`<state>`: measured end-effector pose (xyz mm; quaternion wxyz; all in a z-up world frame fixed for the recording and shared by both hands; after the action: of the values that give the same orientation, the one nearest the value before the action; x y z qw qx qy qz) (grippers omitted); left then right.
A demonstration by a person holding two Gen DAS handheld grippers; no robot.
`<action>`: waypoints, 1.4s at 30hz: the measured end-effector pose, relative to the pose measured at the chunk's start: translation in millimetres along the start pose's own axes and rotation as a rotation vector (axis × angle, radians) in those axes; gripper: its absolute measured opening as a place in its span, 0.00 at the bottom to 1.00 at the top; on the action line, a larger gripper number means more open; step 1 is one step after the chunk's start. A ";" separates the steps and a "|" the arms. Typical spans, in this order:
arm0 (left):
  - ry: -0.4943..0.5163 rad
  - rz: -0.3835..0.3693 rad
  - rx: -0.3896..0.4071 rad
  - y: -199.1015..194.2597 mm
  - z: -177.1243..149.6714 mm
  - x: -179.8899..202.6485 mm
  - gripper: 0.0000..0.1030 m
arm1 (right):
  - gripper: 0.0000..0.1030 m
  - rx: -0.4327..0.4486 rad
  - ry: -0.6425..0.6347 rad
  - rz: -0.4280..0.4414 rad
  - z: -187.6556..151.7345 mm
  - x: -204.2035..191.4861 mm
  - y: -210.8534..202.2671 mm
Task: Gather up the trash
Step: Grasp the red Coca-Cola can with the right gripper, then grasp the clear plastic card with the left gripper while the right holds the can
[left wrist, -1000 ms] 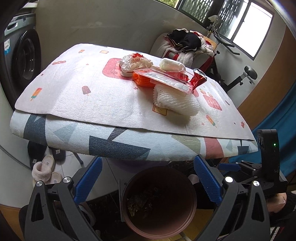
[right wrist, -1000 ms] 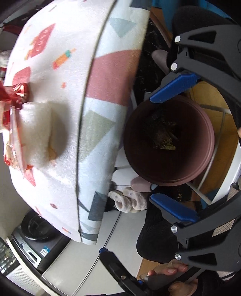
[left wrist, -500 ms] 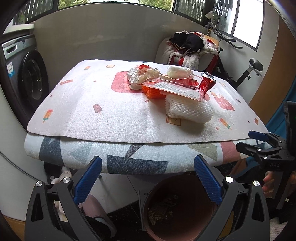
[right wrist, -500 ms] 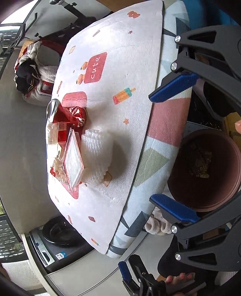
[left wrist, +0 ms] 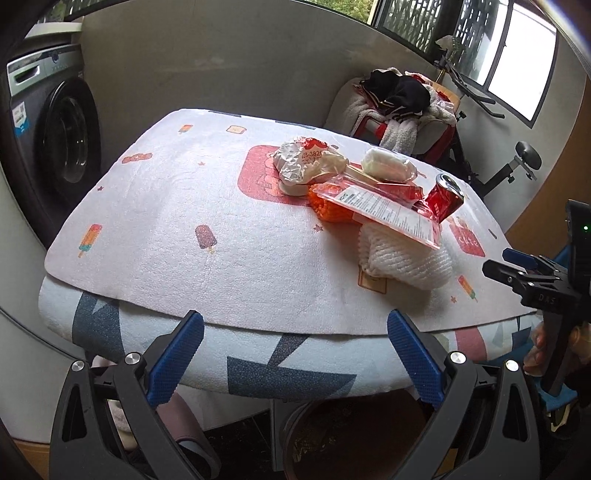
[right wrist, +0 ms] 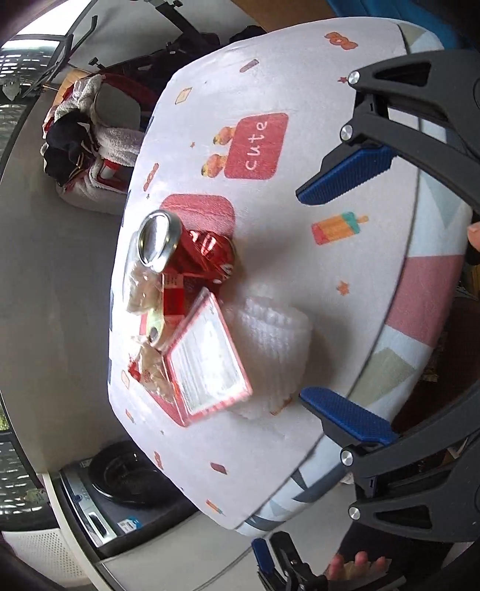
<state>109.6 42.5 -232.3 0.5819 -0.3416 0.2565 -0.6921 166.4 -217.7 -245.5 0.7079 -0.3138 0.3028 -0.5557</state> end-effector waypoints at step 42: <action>-0.632 -0.402 -0.164 154.5 89.3 29.8 0.26 | 0.22 0.092 0.241 -0.055 22.1 82.5 13.6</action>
<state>273.2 -12.5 -286.6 0.4556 -0.6268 0.0469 -0.6303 208.1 -293.3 -249.0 0.6645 -0.2202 0.3511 -0.6218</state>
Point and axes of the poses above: each gripper's, at about its wrist camera, not at the fingertips, and y roughly the way its jaws point, x to its right, z to its top, the point moved 10 cm from there along y, roughly the way its jaws point, and after that the axes turned 2 degrees about y, right-handed, at the moved point
